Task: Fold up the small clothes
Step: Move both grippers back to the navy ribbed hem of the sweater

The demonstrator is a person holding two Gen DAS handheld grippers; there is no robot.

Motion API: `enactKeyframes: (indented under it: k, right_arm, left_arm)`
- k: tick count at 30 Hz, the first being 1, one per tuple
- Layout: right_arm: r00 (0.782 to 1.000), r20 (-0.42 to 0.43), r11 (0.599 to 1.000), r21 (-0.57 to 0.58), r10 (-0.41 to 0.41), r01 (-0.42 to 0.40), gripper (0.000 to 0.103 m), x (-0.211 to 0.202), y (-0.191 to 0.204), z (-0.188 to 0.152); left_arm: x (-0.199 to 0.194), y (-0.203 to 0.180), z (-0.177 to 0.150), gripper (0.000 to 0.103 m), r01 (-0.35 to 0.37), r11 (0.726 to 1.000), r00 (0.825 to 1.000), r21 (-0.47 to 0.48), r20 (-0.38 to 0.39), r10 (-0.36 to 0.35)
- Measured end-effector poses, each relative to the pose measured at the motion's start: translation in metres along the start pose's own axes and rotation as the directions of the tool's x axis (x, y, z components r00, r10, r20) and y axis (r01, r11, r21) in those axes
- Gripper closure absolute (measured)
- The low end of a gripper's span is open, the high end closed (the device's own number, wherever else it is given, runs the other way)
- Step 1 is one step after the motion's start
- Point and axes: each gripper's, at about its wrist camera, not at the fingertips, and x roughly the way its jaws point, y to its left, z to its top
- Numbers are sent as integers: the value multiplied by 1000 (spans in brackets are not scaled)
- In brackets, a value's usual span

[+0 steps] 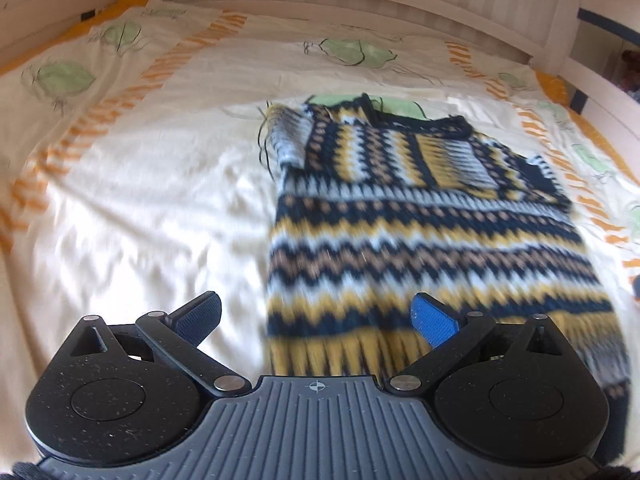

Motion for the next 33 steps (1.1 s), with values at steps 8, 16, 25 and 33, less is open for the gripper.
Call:
enactKeyframes:
  k: [8,16,25,33]
  right_arm:
    - [994,-83,996,61,66,-61,1,-35,10,-42]
    - [984,-153,990,118,90,-73,0,-41,11,-70]
    - [971,-200,984,146,133,-105,0,-27,14,-75]
    - [964,-226,981,161,142,-106,0,-18,12,-78]
  left_arm:
    - [-30,-1,-47,0,43,998,997,-45,-60,-46]
    - [-40,-11,-86,0,95,994,984,-61,-143,-103]
    - [-26,-4,-91,1,112,979,976,-172,-165,-141]
    - [-33,20,-93,19,12,949,991,-315,-122,-53]
